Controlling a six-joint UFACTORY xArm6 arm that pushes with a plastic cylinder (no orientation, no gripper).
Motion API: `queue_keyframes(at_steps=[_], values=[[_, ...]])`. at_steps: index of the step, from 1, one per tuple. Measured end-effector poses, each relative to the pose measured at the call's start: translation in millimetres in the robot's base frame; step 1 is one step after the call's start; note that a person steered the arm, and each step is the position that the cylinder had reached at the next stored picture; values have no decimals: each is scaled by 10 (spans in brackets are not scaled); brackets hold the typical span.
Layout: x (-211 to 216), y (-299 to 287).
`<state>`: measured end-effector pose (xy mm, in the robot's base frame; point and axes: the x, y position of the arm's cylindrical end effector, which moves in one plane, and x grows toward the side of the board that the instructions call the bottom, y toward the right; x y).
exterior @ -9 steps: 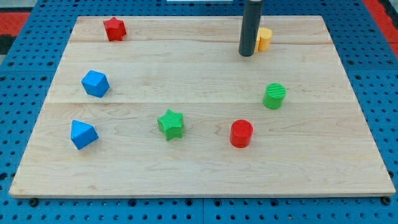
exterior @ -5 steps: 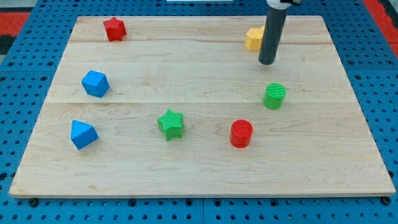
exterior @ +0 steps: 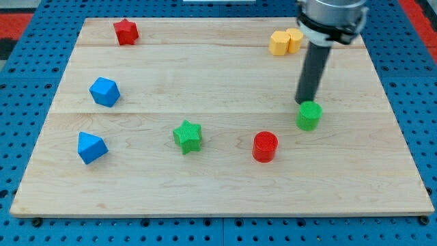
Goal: Move green circle into green star
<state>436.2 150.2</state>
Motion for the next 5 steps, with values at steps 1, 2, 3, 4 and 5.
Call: queue_keyframes(at_steps=[1,2,3,4,5], values=[[238,125],[423,376],[762,80],[540,-473],[479,-926]])
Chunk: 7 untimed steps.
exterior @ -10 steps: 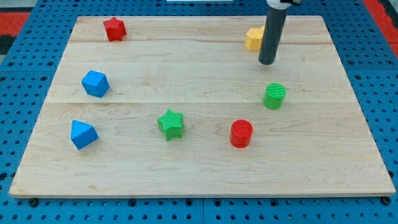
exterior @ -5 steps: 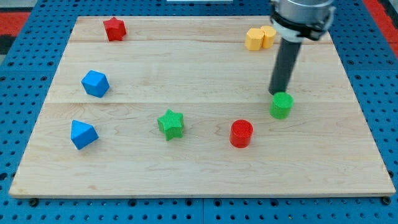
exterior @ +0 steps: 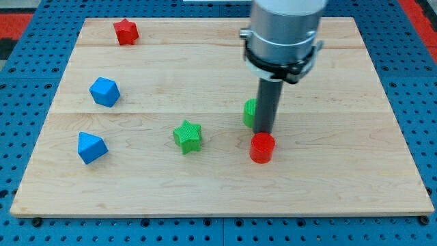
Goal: Move green circle into green star
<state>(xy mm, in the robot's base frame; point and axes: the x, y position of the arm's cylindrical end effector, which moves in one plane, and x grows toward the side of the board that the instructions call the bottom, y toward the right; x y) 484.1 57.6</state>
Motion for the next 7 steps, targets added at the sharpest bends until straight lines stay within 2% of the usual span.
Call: queue_keyframes(at_steps=[1,2,3,4,5,6,7], values=[[0,2],[0,426],[-192,758],[-672,463],[-664,-72],[-492,39],[-487,430]])
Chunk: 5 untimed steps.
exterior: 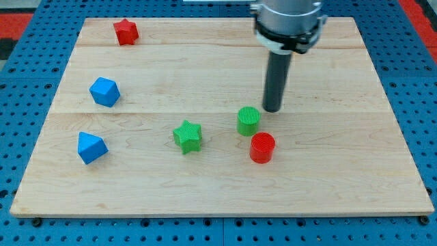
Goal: Move green circle into green star
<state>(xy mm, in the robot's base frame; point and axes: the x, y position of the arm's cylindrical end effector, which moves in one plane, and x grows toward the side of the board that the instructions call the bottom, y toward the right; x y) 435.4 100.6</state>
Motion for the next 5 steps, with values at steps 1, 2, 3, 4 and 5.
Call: queue_keyframes(at_steps=[1,2,3,4,5], values=[[71,116],[25,-283],[224,-170],[270,-281],[336,-752]])
